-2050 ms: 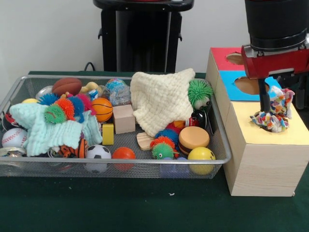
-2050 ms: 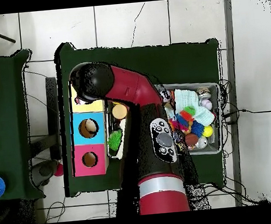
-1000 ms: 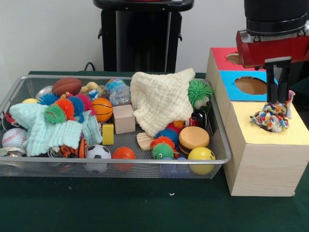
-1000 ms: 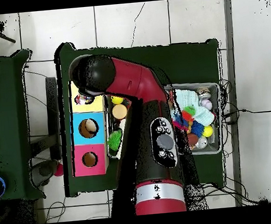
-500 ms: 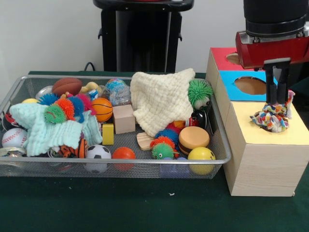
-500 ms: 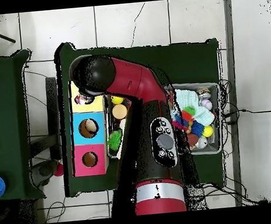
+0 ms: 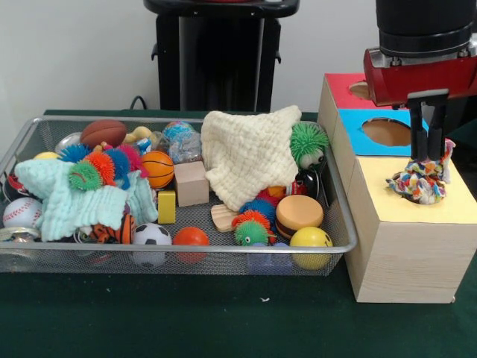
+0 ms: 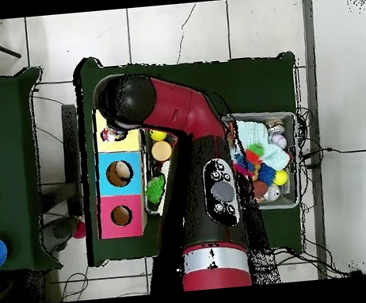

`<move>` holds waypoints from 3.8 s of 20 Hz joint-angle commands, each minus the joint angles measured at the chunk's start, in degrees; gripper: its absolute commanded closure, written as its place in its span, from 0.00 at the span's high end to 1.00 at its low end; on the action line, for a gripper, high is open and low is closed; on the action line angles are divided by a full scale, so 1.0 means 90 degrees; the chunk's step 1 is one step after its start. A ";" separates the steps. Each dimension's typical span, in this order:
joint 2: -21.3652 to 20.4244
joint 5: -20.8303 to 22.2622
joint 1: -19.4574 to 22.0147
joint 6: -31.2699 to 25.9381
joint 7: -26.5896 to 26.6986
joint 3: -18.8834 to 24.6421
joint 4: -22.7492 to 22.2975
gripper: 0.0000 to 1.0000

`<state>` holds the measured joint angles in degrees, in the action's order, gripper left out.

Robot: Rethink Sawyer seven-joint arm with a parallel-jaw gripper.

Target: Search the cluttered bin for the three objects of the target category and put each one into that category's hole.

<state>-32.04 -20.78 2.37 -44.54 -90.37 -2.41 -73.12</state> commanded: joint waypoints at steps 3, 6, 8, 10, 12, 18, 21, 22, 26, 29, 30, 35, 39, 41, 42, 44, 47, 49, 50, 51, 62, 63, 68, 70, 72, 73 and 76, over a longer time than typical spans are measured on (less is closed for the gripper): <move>0.0153 -0.0114 0.0018 -0.0811 -0.1507 0.0231 -0.0749 0.00; 0.0136 -0.0116 0.0012 -0.0714 -0.1474 0.0244 -0.0809 0.00; 0.0131 -0.0103 0.0002 -0.0630 -0.1452 0.0243 -0.0820 0.00; 0.0143 -0.0061 -0.0016 -0.0476 -0.1436 0.0212 -0.0791 0.00; 0.0155 -0.0023 -0.0036 -0.0386 -0.1441 0.0173 -0.0753 0.00; 0.0062 0.0394 -0.0122 -0.0260 -0.1019 0.0005 -0.0460 0.00; -0.0146 0.0534 -0.0060 -0.0411 -0.0645 0.0013 -0.0391 0.00; -0.0194 0.0627 -0.0026 -0.0379 -0.0507 -0.0019 -0.0348 0.00; -0.0270 0.0987 0.0201 -0.0264 -0.0173 -0.0141 -0.0173 0.00; -0.0372 0.0948 0.0370 -0.0383 -0.0214 0.0023 -0.0450 0.00; -0.0380 0.0939 0.0391 -0.0416 -0.0271 0.0067 -0.0495 0.00; -0.0380 0.0903 0.0457 -0.0393 -0.0412 0.0259 -0.0808 0.00; -0.0324 0.0866 0.0475 -0.0165 -0.0516 0.0361 -0.1000 0.00; -0.0304 0.0806 0.0479 -0.0057 -0.0591 0.0422 -0.1084 0.00; -0.0293 0.0769 0.0483 -0.0062 -0.0618 0.0452 -0.1111 0.00; -0.0275 0.0697 0.0497 -0.0043 -0.0658 0.0518 -0.1171 0.00; -0.0254 0.0594 0.0507 0.0005 -0.0724 0.0592 -0.1289 0.00; -0.0227 0.0549 0.0504 0.0035 -0.0765 0.0622 -0.1325 0.00; -0.0218 0.0506 0.0506 0.0051 -0.0796 0.0644 -0.1362 0.00; -0.0212 0.0493 0.0502 0.0073 -0.0805 0.0656 -0.1376 0.00; -0.0165 0.0371 0.0437 0.0333 -0.1004 0.0845 -0.1487 0.00; -0.0177 0.0327 0.0446 0.0438 -0.1023 0.0887 -0.1518 0.00; -0.0203 0.0180 0.0413 0.0541 -0.1144 0.0934 -0.1602 0.00; -0.0210 0.0136 0.0395 0.0611 -0.1166 0.0944 -0.1626 0.00; -0.0194 0.0116 0.0373 0.0617 -0.1182 0.0929 -0.1601 0.00; -0.0201 0.0093 0.0358 0.0612 -0.1206 0.0926 -0.1609 0.00; -0.0227 0.0028 0.0303 0.0589 -0.1289 0.0907 -0.1615 0.00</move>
<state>-35.77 -18.08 5.44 -41.62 -90.37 1.13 -81.92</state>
